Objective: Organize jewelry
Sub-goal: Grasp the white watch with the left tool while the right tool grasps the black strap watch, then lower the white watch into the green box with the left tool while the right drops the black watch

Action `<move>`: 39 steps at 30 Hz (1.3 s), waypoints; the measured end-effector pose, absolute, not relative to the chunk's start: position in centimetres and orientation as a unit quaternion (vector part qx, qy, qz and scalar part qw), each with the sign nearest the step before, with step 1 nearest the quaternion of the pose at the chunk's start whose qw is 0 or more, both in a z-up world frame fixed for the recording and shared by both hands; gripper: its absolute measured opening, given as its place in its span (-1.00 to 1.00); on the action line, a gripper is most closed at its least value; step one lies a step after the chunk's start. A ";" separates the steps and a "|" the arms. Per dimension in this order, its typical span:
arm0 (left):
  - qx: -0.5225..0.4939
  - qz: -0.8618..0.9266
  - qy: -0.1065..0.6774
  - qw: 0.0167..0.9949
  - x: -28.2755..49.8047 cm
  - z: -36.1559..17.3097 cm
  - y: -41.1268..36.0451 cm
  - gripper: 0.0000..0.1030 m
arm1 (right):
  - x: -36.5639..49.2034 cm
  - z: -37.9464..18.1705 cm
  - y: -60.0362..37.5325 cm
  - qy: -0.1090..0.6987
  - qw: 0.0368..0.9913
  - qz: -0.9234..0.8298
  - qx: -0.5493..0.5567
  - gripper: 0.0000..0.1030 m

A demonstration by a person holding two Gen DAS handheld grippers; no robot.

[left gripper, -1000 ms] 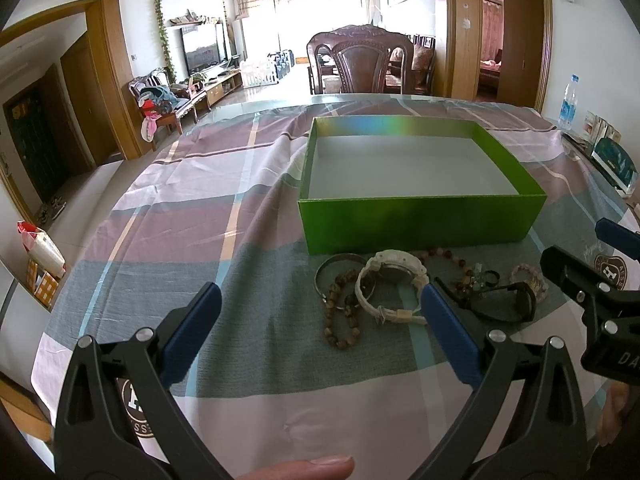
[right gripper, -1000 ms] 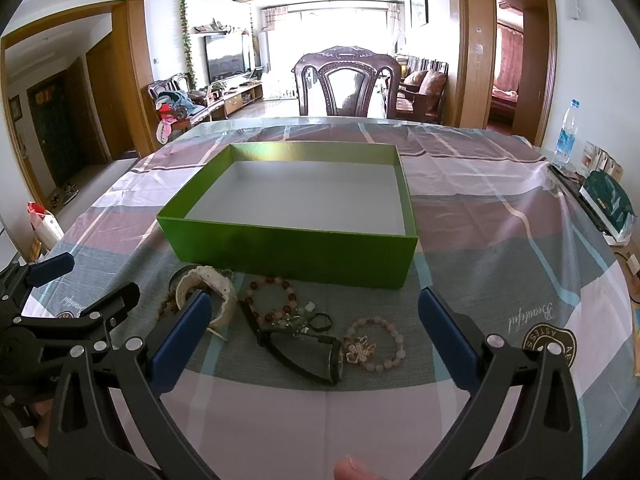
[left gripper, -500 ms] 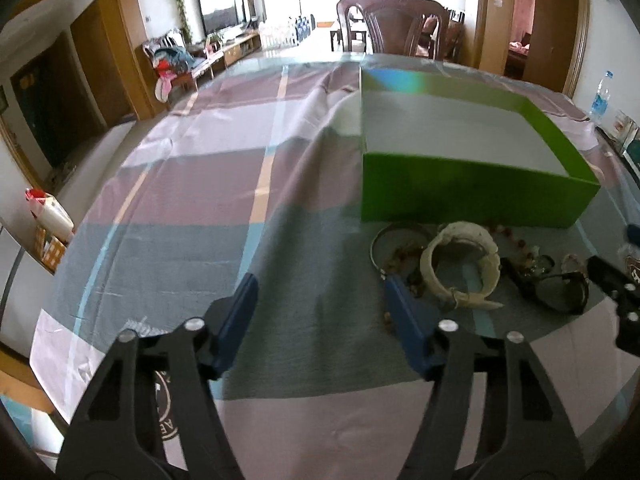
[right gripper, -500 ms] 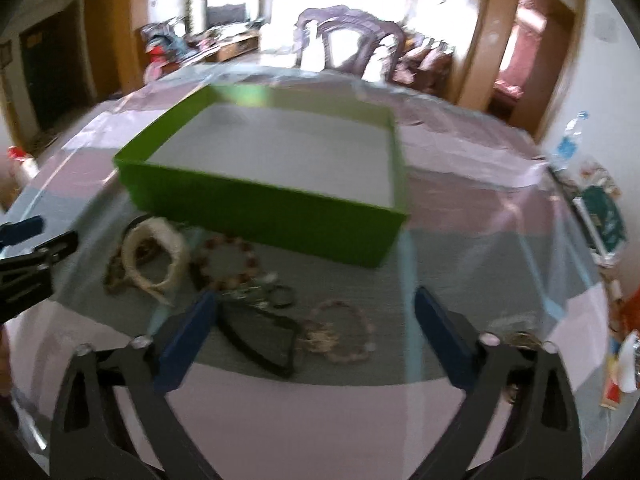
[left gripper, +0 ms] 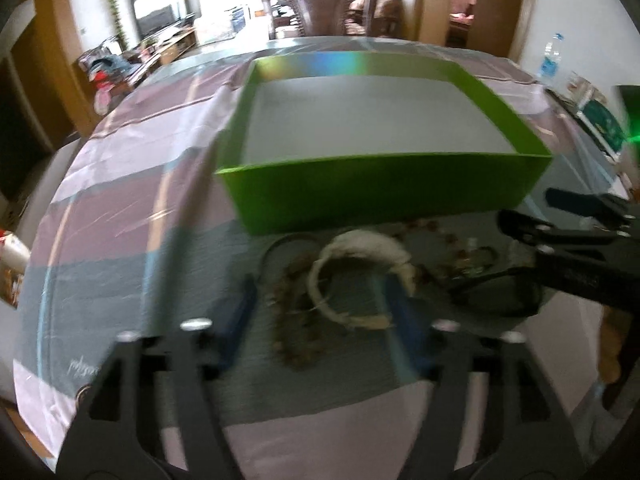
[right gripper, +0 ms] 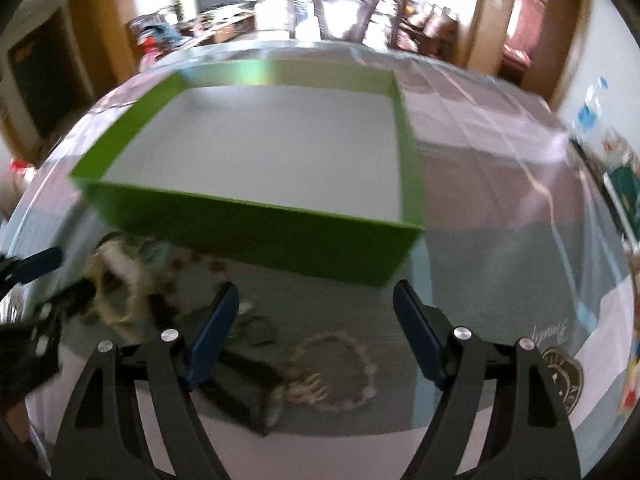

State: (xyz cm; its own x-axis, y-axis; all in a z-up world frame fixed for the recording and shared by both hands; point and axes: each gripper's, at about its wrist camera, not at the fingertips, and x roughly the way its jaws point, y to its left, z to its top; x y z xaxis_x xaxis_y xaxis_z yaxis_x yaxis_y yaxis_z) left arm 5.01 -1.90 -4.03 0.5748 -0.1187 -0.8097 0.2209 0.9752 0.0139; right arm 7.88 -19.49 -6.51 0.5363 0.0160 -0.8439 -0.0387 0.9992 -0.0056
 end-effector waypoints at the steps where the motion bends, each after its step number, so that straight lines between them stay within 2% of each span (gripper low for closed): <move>1: 0.059 -0.101 0.446 0.887 5.0 -3.9 -2.2 0.48 | 8.2 -6.9 -19.8 0.489 0.872 0.012 -0.001 0.54; 8: 0.083 -0.108 0.460 0.877 6.4 -5.4 -4.3 0.47 | 8.2 -7.3 -21.3 0.499 0.866 0.006 0.028 0.54; 10: 0.087 -0.107 0.472 0.871 7.0 -6.1 -4.7 0.20 | 8.0 -7.1 -21.5 0.495 0.869 0.003 0.027 0.54; 22: 0.074 -0.084 0.461 0.880 5.8 -4.7 -3.0 0.18 | 6.0 -5.9 -20.3 0.489 0.871 0.040 0.018 0.54; 26: 0.068 -0.082 0.457 0.883 5.0 -4.2 -1.9 0.18 | 3.6 -5.5 -18.0 0.495 0.864 0.081 -0.031 0.53; 28: 0.066 -0.082 0.458 0.883 4.8 -4.1 -1.8 0.18 | 2.5 -5.9 -16.9 0.500 0.859 0.089 -0.061 0.31; 30: 0.066 -0.085 0.458 0.883 4.6 -4.1 -1.6 0.18 | 2.0 -6.5 -16.8 0.514 0.851 0.087 -0.067 -0.25; 31: 0.066 -0.085 0.458 0.883 4.6 -4.1 -1.7 0.18 | 1.9 -6.6 -16.8 0.517 0.849 0.087 -0.063 -0.33; 38: 0.070 -0.091 0.459 0.881 4.5 -4.3 -2.1 0.18 | 2.9 -7.3 -17.4 0.519 0.849 0.083 -0.049 -0.39; 39: 0.070 -0.090 0.460 0.880 4.6 -4.5 -2.1 0.18 | 3.1 -7.6 -17.2 0.518 0.849 0.083 -0.055 -0.53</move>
State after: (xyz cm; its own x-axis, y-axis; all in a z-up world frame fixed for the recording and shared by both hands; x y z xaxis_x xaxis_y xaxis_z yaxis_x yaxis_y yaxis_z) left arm 4.56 -2.08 -4.49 0.5598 -0.0945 -0.8232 0.2241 0.9737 0.0406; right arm 3.09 -17.17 -7.56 0.4487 0.0832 -0.8898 -0.1981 0.9802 -0.0082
